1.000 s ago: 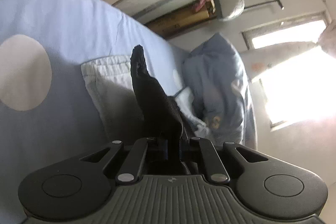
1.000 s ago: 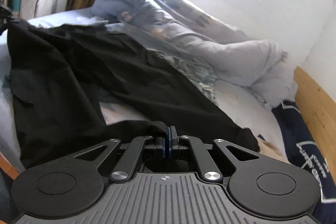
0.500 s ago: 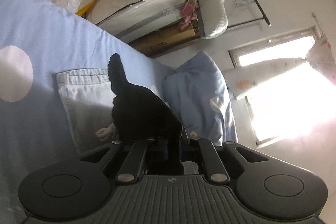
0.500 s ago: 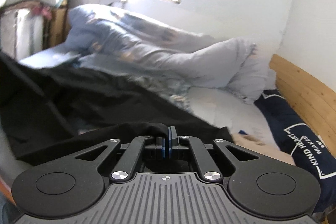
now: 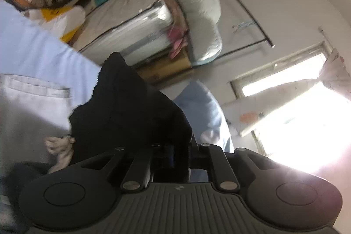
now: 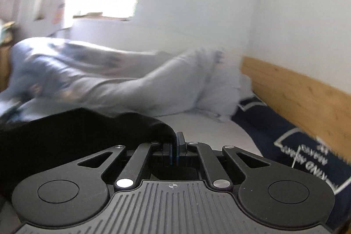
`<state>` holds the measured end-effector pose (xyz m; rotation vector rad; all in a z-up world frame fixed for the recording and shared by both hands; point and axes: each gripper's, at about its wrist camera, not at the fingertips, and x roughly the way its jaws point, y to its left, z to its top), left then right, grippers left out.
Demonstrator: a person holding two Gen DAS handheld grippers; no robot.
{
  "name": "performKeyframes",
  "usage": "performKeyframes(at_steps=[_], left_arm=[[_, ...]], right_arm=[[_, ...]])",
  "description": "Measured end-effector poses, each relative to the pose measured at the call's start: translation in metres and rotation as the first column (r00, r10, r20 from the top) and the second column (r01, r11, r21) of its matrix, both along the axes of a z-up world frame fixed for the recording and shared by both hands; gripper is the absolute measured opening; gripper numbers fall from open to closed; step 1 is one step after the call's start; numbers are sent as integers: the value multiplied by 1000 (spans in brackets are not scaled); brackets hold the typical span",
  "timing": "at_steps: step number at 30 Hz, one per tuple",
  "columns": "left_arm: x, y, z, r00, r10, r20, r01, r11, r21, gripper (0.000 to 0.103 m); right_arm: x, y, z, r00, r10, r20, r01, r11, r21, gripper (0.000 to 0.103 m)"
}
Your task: Fold clothes
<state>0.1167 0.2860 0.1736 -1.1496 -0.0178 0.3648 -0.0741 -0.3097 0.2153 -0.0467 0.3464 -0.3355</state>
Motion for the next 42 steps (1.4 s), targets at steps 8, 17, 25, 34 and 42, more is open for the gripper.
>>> performKeyframes(at_steps=[8, 17, 25, 34, 42], left_arm=[[146, -98, 9, 998, -65, -7, 65, 978, 197, 96], [119, -211, 13, 980, -149, 130, 67, 869, 491, 103], [25, -208, 68, 988, -122, 98, 54, 853, 518, 103], [-68, -220, 7, 929, -261, -262, 368, 736, 569, 103], [-102, -265, -85, 732, -570, -374, 681, 637, 361, 103]], right_arm=[[105, -91, -63, 973, -219, -72, 227, 965, 130, 10], [124, -120, -124, 936, -344, -67, 346, 938, 8, 103], [44, -133, -113, 962, -272, -12, 270, 948, 170, 103], [43, -81, -174, 998, 61, 13, -61, 917, 394, 103], [87, -77, -221, 996, -37, -87, 82, 795, 601, 103]])
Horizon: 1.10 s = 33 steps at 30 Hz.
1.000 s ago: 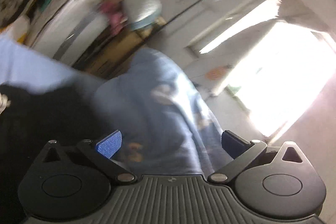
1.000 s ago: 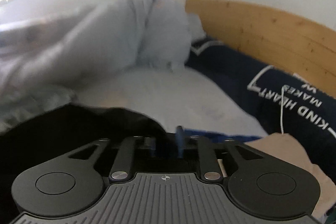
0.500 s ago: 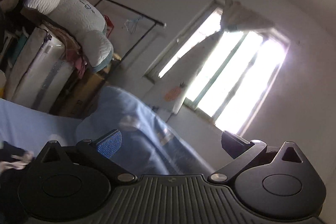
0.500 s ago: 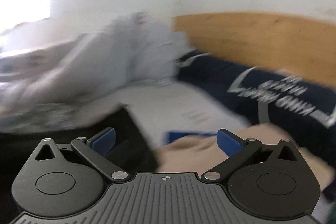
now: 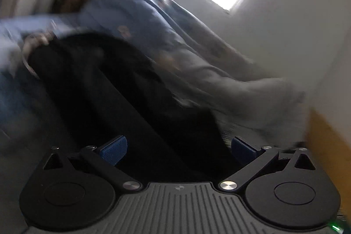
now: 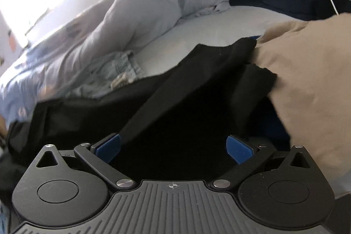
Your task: Fold clothes
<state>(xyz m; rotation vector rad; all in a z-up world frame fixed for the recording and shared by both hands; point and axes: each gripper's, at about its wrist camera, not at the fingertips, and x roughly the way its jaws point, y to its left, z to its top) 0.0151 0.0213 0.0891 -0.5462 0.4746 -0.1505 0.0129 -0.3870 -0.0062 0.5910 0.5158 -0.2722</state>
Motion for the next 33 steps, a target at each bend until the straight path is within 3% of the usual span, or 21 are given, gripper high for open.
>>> performKeyframes(at_steps=[1, 3, 5, 7, 10, 12, 13, 15, 18, 23, 28, 30, 32, 33], left_arm=[[-2, -5, -4, 999, 6, 46, -7, 1000, 6, 103], [-1, -18, -13, 987, 56, 149, -69, 994, 87, 103], [5, -34, -27, 977, 43, 207, -87, 974, 209, 103], [15, -41, -40, 982, 16, 189, -65, 965, 255, 103], [32, -43, -51, 993, 10, 121, -35, 977, 210, 103], [39, -46, -58, 994, 2, 110, -28, 973, 230, 103], [41, -48, -60, 995, 4, 98, -28, 968, 249, 103], [41, -51, -63, 997, 16, 79, -36, 966, 255, 103], [46, -52, -65, 998, 26, 50, -37, 969, 244, 103], [38, -43, -70, 997, 72, 16, -74, 970, 231, 103], [27, -48, -69, 997, 70, 13, -71, 967, 245, 103], [23, -52, -65, 998, 60, 26, -64, 969, 240, 103], [19, -57, -62, 998, 51, 41, -59, 969, 240, 103], [15, -60, -60, 998, 44, 48, -54, 968, 243, 103]], right_arm=[[4, -3, -4, 999, -11, 35, 10, 999, 40, 103], [12, -12, -10, 994, -53, 92, 42, 992, 121, 103], [23, -17, -18, 989, -93, 111, 77, 987, 143, 103], [36, -19, -22, 986, -114, 125, 100, 988, 117, 103], [47, -18, -23, 976, -147, 160, 139, 989, 59, 103], [56, -19, -29, 975, -146, 168, 142, 989, 36, 99], [60, -19, -32, 977, -139, 161, 138, 990, 15, 92], [63, -17, -35, 983, -142, 113, 147, 988, -38, 35], [60, -18, -34, 985, -155, 79, 160, 985, -60, 4], [47, -8, -10, 986, -129, 109, 143, 980, -138, 3], [25, 1, 6, 992, -105, 72, 117, 975, -190, 3], [24, 0, 4, 997, -82, 1, 81, 977, -197, 3], [28, -7, -11, 991, -51, -124, 34, 990, -140, 6], [27, -11, -18, 986, -43, -164, 25, 994, -109, 17]])
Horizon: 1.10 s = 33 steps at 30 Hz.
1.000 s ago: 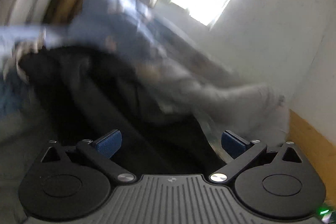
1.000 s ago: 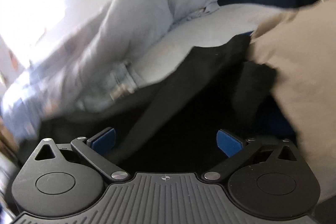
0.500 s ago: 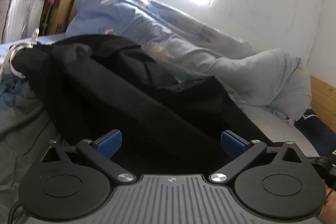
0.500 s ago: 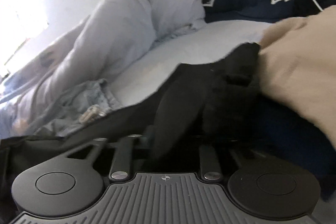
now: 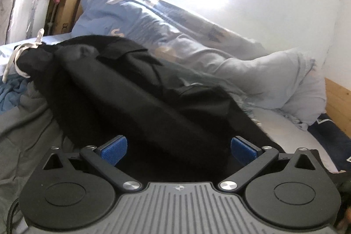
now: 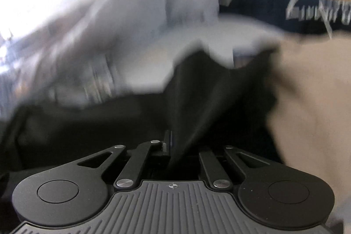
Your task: Fold clothes
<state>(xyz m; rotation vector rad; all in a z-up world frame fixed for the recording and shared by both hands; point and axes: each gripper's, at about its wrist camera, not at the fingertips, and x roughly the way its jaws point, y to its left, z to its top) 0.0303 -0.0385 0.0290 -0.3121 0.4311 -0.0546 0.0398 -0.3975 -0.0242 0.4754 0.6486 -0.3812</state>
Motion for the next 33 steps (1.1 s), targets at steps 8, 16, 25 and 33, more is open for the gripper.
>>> performKeyframes(at_steps=[8, 16, 25, 33], left_arm=[[-26, 0, 16, 999, -31, 41, 31, 999, 17, 103], [-35, 57, 48, 998, -67, -6, 64, 970, -236, 103], [-67, 135, 121, 991, 117, -59, -130, 933, -337, 103], [-18, 134, 62, 975, 98, -197, -159, 934, -320, 103]], right_arm=[[-30, 21, 23, 998, 47, 49, -44, 997, -59, 87], [-49, 54, 56, 955, 212, 209, -190, 974, -120, 98], [-40, 77, 145, 771, 623, 130, -619, 782, -77, 101], [-50, 108, 151, 638, 762, 115, -723, 644, -251, 103]])
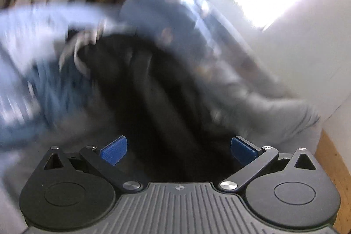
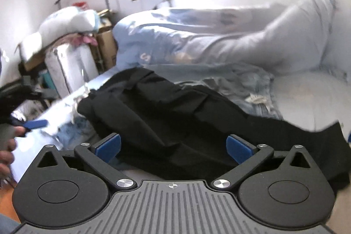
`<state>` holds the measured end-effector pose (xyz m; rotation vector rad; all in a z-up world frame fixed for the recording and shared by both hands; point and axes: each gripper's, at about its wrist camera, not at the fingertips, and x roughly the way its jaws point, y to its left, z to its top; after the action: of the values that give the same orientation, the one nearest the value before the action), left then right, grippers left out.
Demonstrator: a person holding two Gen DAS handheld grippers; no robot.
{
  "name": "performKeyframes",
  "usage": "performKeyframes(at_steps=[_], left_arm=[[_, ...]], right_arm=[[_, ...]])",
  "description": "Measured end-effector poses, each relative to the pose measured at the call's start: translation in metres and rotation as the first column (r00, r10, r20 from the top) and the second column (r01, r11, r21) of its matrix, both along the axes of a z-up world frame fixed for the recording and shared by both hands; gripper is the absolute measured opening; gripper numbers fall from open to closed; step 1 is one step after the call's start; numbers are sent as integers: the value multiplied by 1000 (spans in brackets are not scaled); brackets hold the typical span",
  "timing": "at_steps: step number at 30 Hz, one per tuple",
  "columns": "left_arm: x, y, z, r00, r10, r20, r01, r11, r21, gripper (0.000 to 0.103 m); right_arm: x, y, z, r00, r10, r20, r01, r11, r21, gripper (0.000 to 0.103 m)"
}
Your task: Fold clothes
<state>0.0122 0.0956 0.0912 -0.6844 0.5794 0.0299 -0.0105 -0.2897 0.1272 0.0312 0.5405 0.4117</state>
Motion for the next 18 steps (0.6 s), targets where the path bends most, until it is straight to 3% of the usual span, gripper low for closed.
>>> performKeyframes(at_steps=[3, 5, 9, 11, 14, 18], left_arm=[[24, -4, -52, 998, 38, -48, -37, 999, 21, 103], [37, -1, -74, 995, 84, -45, -82, 996, 44, 103], [59, 16, -104, 998, 56, -21, -58, 997, -56, 103], [69, 26, -118, 1000, 22, -4, -22, 987, -158, 103], [81, 37, -132, 998, 52, 24, -44, 967, -251, 103], [97, 40, -133, 996, 51, 68, -33, 968, -249, 103]], right_arm=[[5, 22, -30, 999, 15, 30, -11, 992, -127, 103], [8, 33, -47, 999, 40, 20, -37, 988, -152, 103], [15, 35, -63, 999, 32, -3, -32, 994, -105, 103], [19, 32, -68, 1000, 17, -4, -17, 998, -67, 103], [26, 27, -76, 1000, -22, -3, 22, 999, -28, 103], [34, 29, -84, 999, -41, 6, 41, 999, -22, 103]])
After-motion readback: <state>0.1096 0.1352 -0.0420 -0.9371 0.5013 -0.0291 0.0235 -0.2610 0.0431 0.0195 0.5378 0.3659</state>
